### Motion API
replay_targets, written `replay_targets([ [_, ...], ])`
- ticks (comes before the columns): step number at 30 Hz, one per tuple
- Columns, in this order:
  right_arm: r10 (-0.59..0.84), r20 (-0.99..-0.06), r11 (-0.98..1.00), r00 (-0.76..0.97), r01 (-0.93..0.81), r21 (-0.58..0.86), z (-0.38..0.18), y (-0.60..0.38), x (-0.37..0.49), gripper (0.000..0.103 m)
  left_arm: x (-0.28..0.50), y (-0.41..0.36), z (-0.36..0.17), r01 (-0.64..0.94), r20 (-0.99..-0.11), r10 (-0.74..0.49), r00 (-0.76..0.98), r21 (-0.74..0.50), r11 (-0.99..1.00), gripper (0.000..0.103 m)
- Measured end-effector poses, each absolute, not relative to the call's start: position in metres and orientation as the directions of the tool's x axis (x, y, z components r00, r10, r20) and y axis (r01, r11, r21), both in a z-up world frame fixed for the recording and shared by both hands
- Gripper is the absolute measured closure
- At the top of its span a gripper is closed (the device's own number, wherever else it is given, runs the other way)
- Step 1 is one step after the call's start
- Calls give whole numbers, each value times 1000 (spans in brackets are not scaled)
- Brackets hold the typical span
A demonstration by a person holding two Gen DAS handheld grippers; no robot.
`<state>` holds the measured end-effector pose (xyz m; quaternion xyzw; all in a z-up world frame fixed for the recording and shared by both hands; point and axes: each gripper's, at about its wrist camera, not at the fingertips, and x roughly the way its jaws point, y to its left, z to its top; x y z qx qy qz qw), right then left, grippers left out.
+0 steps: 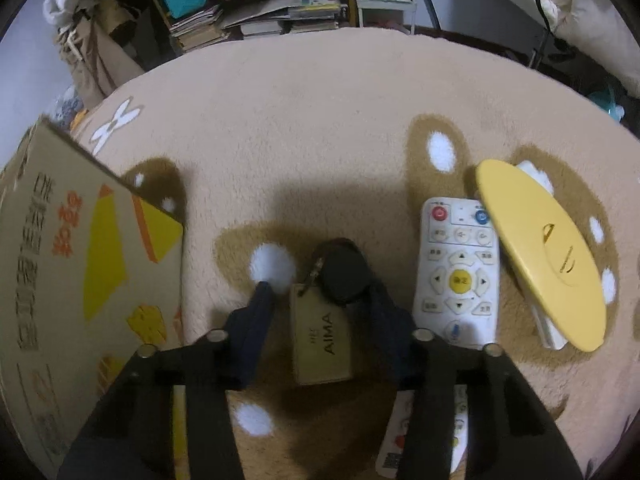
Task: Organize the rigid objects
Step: 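Lift the key fob with brass tag and carry it toward the box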
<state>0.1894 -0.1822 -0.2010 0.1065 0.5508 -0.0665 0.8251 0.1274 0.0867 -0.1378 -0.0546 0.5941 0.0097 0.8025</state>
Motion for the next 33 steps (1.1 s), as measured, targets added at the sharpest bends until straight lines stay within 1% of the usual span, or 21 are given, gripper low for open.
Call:
replay_targets([
  [2, 31, -919, 968, 393, 218, 126, -200, -187, 186, 75, 128, 87, -138, -81, -955, -47, 292, -73, 994, 91],
  [9, 139, -885, 947, 445, 202, 251, -198, -199, 167, 75, 128, 87, -138, -79, -955, -47, 294, -73, 994, 91],
  [15, 211, -850, 931, 482, 167, 325, -194, -195, 147, 76, 127, 85, -138, -65, -954, -33, 299, -55, 996, 92],
  [19, 228, -834, 930, 503, 142, 339, -190, -189, 142, 76, 126, 81, -137, -55, -953, -21, 304, -40, 998, 93],
  [24, 243, -817, 916, 522, 153, 370, -179, -191, 140, 76, 125, 78, -137, -53, -952, -1, 306, -18, 998, 93],
  [30, 295, -764, 904, 574, 91, 417, -150, -186, 134, 76, 124, 78, -136, -63, -953, 2, 304, -18, 998, 93],
  [33, 307, -717, 908, 626, 33, 417, -130, -175, 130, 76, 122, 79, -136, -68, -952, -7, 307, -29, 997, 93],
])
